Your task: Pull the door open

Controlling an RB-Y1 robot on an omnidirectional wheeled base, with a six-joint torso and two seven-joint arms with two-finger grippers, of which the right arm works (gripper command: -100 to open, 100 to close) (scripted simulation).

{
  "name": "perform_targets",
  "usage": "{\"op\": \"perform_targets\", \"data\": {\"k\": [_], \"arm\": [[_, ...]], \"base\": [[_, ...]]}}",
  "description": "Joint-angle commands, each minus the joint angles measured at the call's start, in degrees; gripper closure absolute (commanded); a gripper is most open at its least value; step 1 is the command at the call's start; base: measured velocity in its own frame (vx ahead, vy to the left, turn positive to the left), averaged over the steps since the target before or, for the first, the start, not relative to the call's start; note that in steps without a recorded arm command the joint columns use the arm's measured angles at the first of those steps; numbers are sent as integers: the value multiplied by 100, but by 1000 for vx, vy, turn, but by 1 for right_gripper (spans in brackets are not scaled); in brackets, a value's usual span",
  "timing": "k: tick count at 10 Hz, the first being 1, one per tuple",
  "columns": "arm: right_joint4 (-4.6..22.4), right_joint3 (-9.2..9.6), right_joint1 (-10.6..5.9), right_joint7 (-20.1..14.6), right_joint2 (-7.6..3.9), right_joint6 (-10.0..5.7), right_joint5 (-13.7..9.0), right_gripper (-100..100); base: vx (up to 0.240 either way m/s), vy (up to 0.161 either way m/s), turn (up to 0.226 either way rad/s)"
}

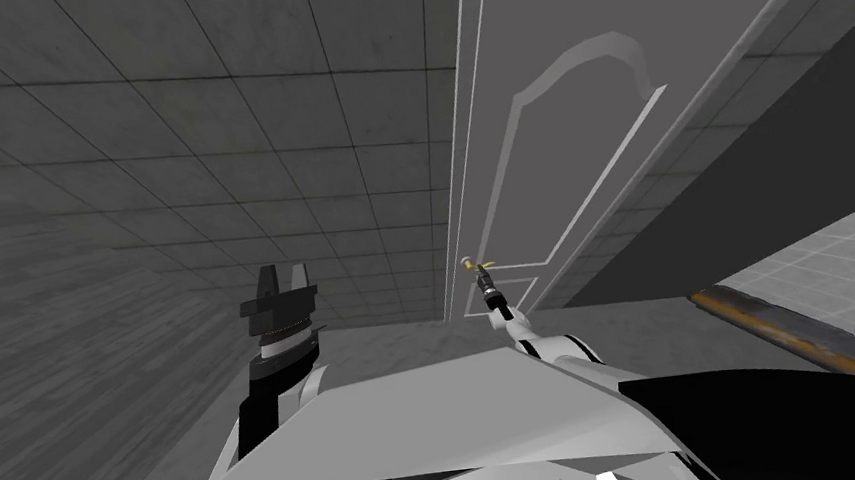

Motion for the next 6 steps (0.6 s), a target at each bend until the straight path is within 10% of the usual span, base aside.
{"op": "perform_targets", "data": {"k": [1, 4, 6], "arm": [[286, 3, 2, -8, -7, 11, 1, -100], [320, 3, 2, -8, -7, 11, 1, -100], [357, -45, 118, -155, -202, -73, -43, -100]], "base": [[-15, -3, -1], [-6, -1, -1], [124, 33, 156]]}}
